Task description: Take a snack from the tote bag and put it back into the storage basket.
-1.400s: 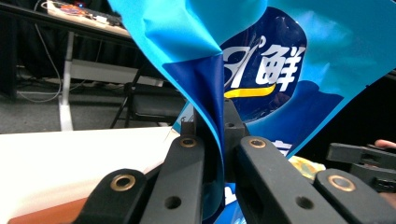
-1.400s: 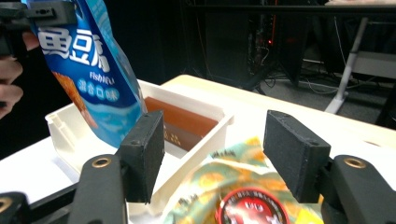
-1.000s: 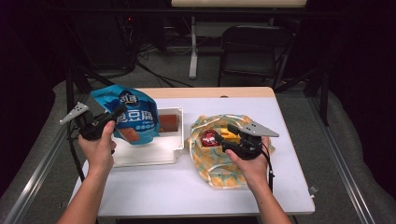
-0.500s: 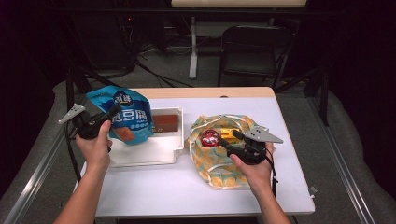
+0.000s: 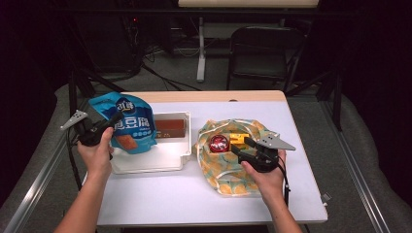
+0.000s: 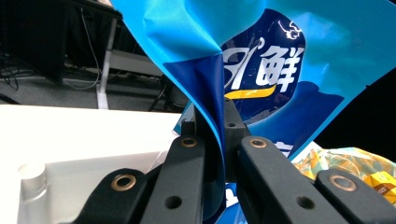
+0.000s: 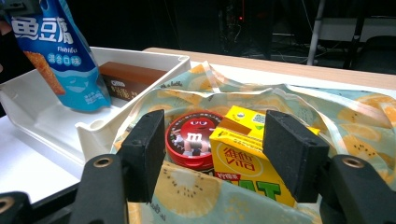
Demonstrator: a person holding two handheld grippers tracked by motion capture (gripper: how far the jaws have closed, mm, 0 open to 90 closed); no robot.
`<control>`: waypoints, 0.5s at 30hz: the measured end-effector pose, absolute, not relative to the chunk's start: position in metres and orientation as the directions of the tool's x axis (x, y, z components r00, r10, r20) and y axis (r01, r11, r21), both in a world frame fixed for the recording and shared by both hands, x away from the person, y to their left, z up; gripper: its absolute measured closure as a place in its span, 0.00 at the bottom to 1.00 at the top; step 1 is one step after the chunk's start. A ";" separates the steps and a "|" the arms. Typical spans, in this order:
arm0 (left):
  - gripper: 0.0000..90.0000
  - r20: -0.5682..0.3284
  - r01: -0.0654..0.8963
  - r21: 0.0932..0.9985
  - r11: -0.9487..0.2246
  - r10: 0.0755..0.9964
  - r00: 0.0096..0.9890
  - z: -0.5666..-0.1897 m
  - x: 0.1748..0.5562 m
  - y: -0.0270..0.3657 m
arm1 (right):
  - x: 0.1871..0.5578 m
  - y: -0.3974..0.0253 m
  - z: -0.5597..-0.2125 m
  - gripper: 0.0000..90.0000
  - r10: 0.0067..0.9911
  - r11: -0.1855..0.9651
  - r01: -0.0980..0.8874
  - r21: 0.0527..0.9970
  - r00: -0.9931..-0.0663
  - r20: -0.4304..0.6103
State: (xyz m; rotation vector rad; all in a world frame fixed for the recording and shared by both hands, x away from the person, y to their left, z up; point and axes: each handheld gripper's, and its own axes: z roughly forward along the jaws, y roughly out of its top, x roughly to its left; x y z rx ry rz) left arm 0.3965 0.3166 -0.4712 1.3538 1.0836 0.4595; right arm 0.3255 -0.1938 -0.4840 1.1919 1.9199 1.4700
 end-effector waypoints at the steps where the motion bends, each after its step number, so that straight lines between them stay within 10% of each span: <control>1: 1.00 -0.349 0.309 0.926 0.218 0.809 0.472 -0.472 0.397 0.318 | 0.326 -0.194 -0.485 0.44 0.836 0.058 0.364 0.930 -0.527 0.154; 15: 0.93 -0.371 0.312 0.916 0.251 0.826 0.424 -0.483 0.394 0.331 | 0.327 -0.199 -0.490 0.44 0.844 0.056 0.377 0.924 -0.512 0.158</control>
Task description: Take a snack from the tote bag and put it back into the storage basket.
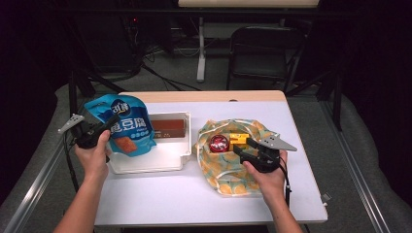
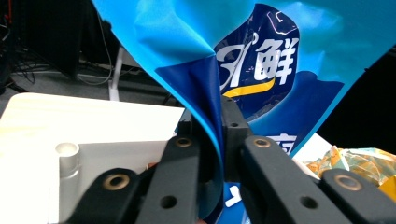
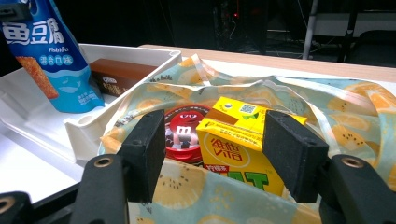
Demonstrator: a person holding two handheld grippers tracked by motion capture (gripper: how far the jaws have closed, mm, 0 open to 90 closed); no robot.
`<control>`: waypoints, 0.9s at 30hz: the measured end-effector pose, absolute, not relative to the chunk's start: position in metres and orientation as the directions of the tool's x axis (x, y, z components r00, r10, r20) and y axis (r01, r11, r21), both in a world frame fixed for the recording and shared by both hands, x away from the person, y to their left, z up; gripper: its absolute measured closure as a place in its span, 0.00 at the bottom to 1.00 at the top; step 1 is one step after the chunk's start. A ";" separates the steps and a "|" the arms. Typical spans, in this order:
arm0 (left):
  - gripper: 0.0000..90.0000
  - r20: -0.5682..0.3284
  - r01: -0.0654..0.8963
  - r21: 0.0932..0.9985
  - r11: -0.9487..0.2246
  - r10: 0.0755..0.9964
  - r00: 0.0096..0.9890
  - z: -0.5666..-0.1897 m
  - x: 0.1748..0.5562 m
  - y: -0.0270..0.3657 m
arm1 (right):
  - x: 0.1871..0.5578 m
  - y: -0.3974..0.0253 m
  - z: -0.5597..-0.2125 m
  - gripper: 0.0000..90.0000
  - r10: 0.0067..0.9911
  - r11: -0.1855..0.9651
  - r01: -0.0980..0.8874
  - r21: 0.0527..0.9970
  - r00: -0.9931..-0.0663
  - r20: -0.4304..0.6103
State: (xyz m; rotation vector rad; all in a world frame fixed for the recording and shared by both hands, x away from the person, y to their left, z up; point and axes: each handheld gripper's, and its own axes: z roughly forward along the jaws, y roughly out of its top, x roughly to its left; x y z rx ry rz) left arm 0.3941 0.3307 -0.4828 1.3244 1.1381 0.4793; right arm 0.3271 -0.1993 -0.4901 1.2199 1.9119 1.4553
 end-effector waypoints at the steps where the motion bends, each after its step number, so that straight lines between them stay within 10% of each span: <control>1: 0.89 -0.377 0.315 0.913 0.258 0.828 0.415 -0.483 0.393 0.332 | 0.327 -0.200 -0.490 0.44 0.846 0.055 0.378 0.924 -0.510 0.159; 10: 0.20 -0.365 0.368 0.897 0.243 0.878 0.310 -0.485 0.378 0.334 | 0.326 -0.203 -0.491 0.39 0.861 0.040 0.379 0.925 -0.483 0.161; 27: 0.13 -0.261 0.347 0.924 0.158 0.926 0.273 -0.485 0.327 0.310 | 0.320 -0.213 -0.495 0.85 0.902 -0.030 0.365 0.930 -0.392 0.183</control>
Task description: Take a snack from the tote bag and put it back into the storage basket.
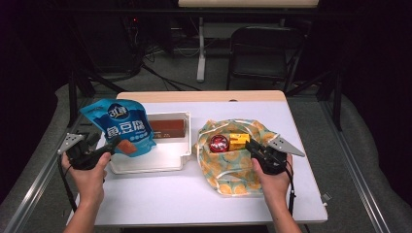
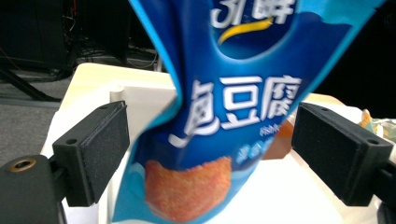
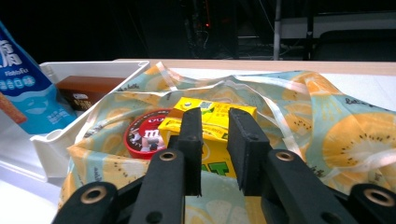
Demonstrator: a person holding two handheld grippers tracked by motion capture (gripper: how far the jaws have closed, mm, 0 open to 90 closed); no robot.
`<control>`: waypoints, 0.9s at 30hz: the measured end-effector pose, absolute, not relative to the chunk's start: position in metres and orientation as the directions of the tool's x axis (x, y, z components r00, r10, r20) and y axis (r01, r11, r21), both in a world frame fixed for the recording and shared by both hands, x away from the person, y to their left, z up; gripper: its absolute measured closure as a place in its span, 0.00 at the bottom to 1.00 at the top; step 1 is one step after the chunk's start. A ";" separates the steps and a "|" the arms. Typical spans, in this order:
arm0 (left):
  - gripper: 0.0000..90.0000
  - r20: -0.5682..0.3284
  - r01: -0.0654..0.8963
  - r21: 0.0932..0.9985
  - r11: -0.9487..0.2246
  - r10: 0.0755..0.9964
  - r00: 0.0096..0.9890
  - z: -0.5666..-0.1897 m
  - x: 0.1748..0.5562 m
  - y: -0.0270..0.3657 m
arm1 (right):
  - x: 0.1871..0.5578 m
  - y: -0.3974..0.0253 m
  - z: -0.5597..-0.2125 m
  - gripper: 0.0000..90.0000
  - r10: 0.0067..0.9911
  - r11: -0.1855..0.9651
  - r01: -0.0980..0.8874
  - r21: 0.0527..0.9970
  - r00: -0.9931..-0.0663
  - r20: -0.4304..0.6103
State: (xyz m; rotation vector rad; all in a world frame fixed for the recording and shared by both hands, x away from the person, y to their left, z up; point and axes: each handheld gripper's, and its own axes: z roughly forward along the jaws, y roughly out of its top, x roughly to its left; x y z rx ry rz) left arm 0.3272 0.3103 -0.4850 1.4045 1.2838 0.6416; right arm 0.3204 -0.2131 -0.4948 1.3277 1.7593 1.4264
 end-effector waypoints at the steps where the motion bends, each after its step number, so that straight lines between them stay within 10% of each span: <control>1: 0.13 -0.253 0.344 0.927 0.150 0.928 0.275 -0.486 0.324 0.307 | 0.321 -0.213 -0.495 0.85 0.903 -0.030 0.368 0.929 -0.389 0.183; 19: 0.14 -0.200 0.370 0.928 0.051 0.905 0.376 -0.499 0.303 0.253 | 0.321 -0.196 -0.532 0.97 0.905 0.034 0.472 0.881 -0.390 0.173; 27: 0.14 -0.198 0.382 0.924 0.027 0.887 0.417 -0.502 0.303 0.237 | 0.316 -0.190 -0.522 0.57 0.928 0.010 0.426 0.905 -0.341 0.150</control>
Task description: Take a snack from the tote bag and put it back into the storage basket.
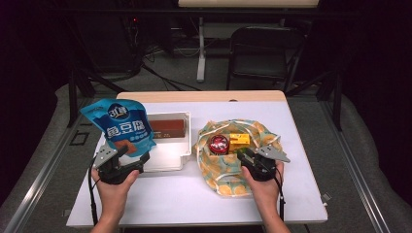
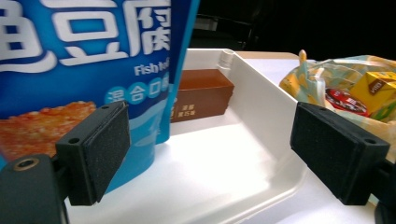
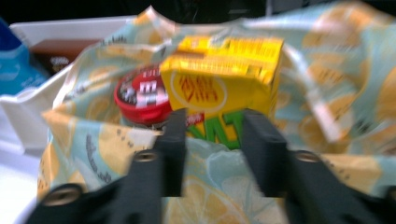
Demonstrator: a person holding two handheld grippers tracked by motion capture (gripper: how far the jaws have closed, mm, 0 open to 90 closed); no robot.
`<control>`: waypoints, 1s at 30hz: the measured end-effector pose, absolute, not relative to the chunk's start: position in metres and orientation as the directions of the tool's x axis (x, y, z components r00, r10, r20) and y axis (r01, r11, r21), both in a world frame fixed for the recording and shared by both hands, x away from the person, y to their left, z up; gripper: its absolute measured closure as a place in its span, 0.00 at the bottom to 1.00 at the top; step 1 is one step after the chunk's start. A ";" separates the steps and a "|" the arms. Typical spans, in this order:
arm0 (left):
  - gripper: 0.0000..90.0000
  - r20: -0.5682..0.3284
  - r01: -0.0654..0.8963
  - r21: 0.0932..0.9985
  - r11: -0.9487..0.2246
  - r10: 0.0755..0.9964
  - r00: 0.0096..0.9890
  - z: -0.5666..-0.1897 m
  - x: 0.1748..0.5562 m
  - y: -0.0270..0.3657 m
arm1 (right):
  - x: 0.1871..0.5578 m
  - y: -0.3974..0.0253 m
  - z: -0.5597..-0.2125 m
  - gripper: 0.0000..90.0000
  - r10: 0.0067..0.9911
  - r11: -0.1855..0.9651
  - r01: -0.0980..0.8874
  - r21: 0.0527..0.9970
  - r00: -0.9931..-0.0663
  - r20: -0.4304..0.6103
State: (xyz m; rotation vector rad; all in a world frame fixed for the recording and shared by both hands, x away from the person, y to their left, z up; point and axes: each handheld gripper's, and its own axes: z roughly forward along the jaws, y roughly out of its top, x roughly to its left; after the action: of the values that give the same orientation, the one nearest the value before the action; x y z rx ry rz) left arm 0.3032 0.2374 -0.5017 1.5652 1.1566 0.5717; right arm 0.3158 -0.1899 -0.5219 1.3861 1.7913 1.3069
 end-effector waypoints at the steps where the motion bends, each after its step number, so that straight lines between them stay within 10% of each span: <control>1: 0.14 -0.198 0.383 0.923 0.026 0.886 0.419 -0.502 0.304 0.236 | 0.315 -0.189 -0.519 0.51 0.933 0.017 0.423 0.906 -0.334 0.138; 10: 0.13 -0.197 0.385 0.923 0.021 0.884 0.424 -0.501 0.306 0.230 | 0.331 -0.181 -0.513 0.16 0.961 -0.063 0.430 0.901 -0.216 0.171; 30: 0.13 -0.204 0.406 0.914 0.013 0.879 0.430 -0.506 0.309 0.231 | 0.369 -0.152 -0.525 0.08 0.972 -0.101 0.479 0.872 -0.138 0.188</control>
State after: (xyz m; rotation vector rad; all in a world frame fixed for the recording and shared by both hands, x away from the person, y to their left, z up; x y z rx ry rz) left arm 0.3089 0.2314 -0.5060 1.5919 1.1572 0.5427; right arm 0.3694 -0.1515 -0.5251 1.5961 1.6373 1.1900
